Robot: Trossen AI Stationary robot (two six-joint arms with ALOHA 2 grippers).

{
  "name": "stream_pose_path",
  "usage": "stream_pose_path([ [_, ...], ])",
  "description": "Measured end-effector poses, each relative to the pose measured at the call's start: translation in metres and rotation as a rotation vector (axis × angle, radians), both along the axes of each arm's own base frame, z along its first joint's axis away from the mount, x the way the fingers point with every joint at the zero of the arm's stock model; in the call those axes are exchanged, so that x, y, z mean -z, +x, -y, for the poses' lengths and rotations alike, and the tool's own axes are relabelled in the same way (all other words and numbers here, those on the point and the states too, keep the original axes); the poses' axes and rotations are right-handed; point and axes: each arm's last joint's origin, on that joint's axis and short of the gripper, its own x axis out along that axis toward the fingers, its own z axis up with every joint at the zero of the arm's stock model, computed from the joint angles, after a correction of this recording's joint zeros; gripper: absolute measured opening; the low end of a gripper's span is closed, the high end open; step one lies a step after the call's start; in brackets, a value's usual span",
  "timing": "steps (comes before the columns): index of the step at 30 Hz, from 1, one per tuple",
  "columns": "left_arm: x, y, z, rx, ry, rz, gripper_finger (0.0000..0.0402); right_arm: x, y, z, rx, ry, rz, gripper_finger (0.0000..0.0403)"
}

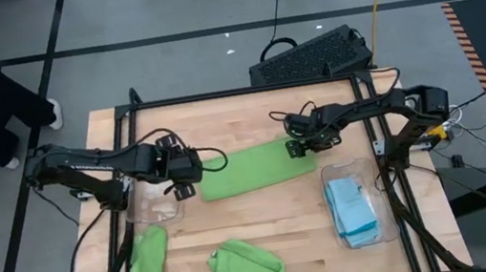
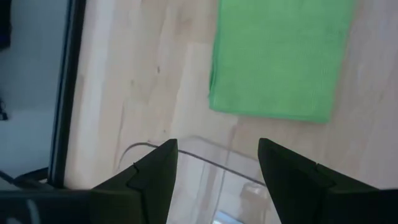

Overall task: Sort microfiber towel by color & place in baskets
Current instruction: Fold the top green microfiber towel

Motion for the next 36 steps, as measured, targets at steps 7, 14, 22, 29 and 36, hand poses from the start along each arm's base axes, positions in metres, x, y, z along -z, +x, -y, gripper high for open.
stream_pose_path([
  [7,-0.008,-0.011,-0.011,-0.054,0.028,0.010,0.0228,0.001,0.002,-0.012,-0.053,0.006,-0.001,0.0273],
  [14,-0.035,-0.029,-0.034,-0.282,0.105,0.141,0.0227,0.002,0.004,-0.019,-0.074,-0.053,-0.019,0.0248],
  [22,-0.076,-0.037,-0.055,-0.339,0.145,0.450,0.0227,0.004,0.002,-0.019,-0.136,-0.099,-0.060,0.0162],
  [29,-0.102,-0.037,-0.065,-0.359,0.176,0.665,0.0228,0.005,-0.002,-0.012,-0.201,-0.135,-0.103,0.0056],
  [36,-0.110,-0.037,-0.070,-0.350,0.197,0.732,0.0227,0.004,-0.010,0.009,-0.277,-0.138,-0.122,0.0009],
])
